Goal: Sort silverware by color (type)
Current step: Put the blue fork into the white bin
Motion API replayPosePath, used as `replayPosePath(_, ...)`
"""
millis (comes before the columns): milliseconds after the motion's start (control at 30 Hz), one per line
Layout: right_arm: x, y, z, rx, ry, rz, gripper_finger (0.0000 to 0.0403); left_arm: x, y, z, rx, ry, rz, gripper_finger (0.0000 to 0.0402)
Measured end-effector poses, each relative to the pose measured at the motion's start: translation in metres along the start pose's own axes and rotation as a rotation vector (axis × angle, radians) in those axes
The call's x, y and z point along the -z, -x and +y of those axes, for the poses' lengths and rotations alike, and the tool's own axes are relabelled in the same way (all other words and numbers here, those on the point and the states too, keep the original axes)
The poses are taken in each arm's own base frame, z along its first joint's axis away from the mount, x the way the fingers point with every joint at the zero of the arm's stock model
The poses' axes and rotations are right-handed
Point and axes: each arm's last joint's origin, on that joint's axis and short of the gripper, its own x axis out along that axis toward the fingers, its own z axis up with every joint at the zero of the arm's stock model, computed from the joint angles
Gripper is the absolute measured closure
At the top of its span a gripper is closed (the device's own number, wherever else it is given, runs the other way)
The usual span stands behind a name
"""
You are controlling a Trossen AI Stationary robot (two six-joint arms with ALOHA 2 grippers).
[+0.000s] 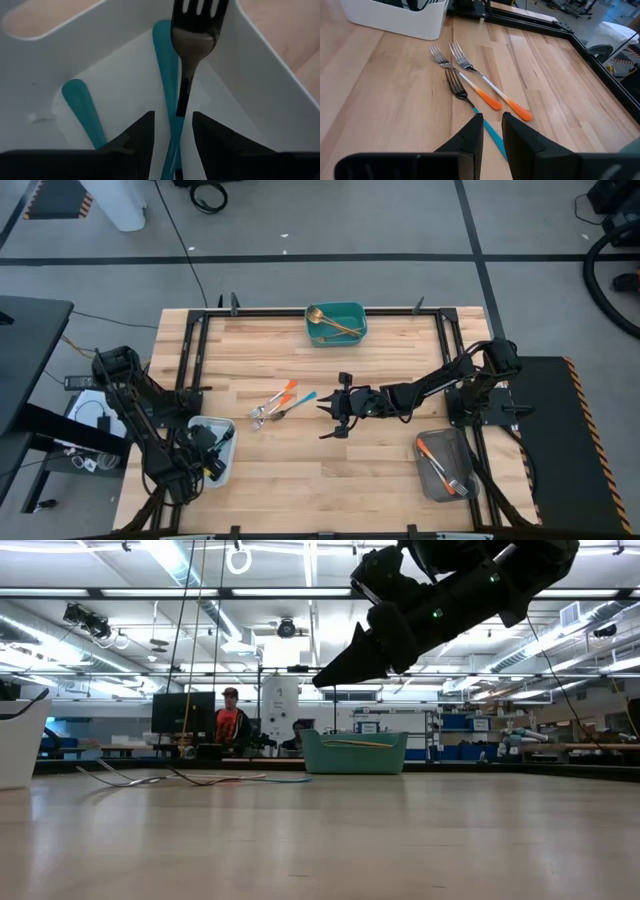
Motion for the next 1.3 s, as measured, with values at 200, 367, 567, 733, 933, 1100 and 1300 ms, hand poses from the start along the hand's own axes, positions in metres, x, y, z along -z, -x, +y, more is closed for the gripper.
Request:
replayPosePath(200, 0.0, 0.0, 0.0, 0.0, -0.002, 0.0, 0.0326, -0.003, -0.002, -0.001, -0.039, 0.026, 0.045, 0.0305)
replayPosePath(367, 0.0, 0.0, 0.0, 0.0, -0.002, 0.0, 0.0326, -0.006, 0.002, -0.007, -0.051, 0.054, 0.076, 0.0366)
replayPosePath(567, 0.0, 0.0, 0.0, 0.0, -0.002, 0.0, 0.0326, -0.015, 0.015, -0.014, -0.11, 0.083, 0.083, 0.0382)
replayPosePath(733, 0.0, 0.0, 0.0, 0.0, -0.002, -0.001, 0.0326, -0.015, 0.015, -0.018, -0.098, 0.122, 0.115, 0.0363)
replayPosePath(933, 0.0, 0.0, 0.0, 0.0, -0.002, -0.001, 0.0326, -0.015, 0.015, -0.018, -0.096, 0.137, 0.114, 0.037)
replayPosePath(1100, 0.0, 0.0, 0.0, 0.0, -0.002, -0.001, 0.0326, -0.016, 0.013, -0.022, -0.08, 0.162, 0.125, 0.0344)
replayPosePath(1300, 0.0, 0.0, 0.0, 0.0, -0.002, -0.001, 0.0326, -0.018, 0.012, -0.025, -0.071, 0.187, 0.153, 0.0281)
